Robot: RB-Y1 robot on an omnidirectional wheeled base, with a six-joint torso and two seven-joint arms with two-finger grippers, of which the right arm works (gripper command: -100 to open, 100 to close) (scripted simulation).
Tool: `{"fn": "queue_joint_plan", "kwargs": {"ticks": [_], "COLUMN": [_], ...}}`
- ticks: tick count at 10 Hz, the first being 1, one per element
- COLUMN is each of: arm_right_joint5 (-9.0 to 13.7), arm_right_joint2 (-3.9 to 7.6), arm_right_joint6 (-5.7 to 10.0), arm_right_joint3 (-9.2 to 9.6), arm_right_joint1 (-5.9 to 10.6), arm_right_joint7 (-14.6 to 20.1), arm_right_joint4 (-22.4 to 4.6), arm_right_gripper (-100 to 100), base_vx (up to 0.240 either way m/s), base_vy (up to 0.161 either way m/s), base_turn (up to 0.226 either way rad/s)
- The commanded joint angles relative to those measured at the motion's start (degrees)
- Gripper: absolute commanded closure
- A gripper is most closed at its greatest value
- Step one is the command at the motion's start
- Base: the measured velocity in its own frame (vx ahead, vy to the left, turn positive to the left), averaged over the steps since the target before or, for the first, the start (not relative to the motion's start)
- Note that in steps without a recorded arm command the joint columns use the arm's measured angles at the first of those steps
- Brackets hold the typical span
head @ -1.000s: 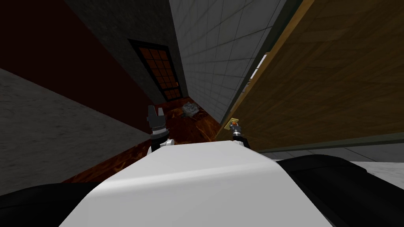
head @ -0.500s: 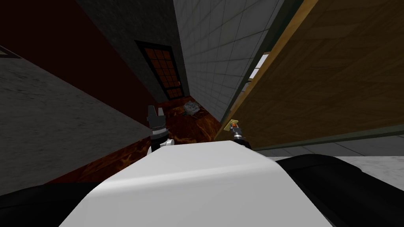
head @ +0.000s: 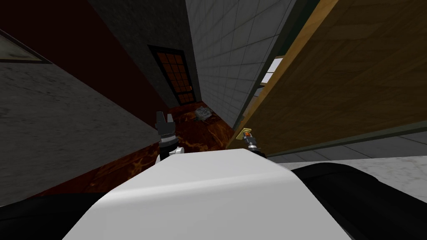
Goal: Pull the door open
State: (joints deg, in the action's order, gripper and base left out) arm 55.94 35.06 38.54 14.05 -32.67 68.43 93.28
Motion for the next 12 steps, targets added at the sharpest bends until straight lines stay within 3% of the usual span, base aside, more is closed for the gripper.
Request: {"fn": "queue_joint_plan", "kwargs": {"ticks": [1, 3, 6, 7, 8, 9, 10, 11, 12], "arm_right_joint5": [-1.13, -2.66, -5.62, -5.62, -6.67, -6.67, -7.73, -7.73, -8.75], "arm_right_joint2": [1.19, 2.82, 6.1, 6.1, 7.32, 7.32, 8.56, 8.56, 9.79], "arm_right_joint6": [1.87, 4.75, 10.48, 11.5, 13.81, 14.2, 16.69, 16.95, 19.12], "arm_right_joint3": [1.08, 2.6, 5.75, 5.75, 6.93, 6.93, 8.15, 8.15, 9.36], "arm_right_joint1": [-1.11, -2.64, -5.76, -5.76, -6.92, -6.92, -8.11, -8.11, -9.29], "arm_right_joint7": [1.4, 3.3, 7.03, 7.03, 8.4, 8.4, 9.77, 9.77, 11.13], "arm_right_joint4": [-0.62, -1.44, -2.96, -2.96, -3.48, -3.48, -3.99, -3.99, -4.47], "arm_right_gripper": [100, 100, 100, 100, 100, 100, 100, 100, 100], "base_vx": [-0.006, 0.014, 0.014, -0.006, -0.007, -0.007, -0.002, -0.005, -0.003], "base_vy": [0.011, 0.014, 0.002, -0.001, -0.001, 0.0, -0.008, -0.006, -0.011], "base_turn": [-0.017, -0.034, -0.036, -0.016, -0.016, -0.019, -0.024, -0.018, -0.027]}}
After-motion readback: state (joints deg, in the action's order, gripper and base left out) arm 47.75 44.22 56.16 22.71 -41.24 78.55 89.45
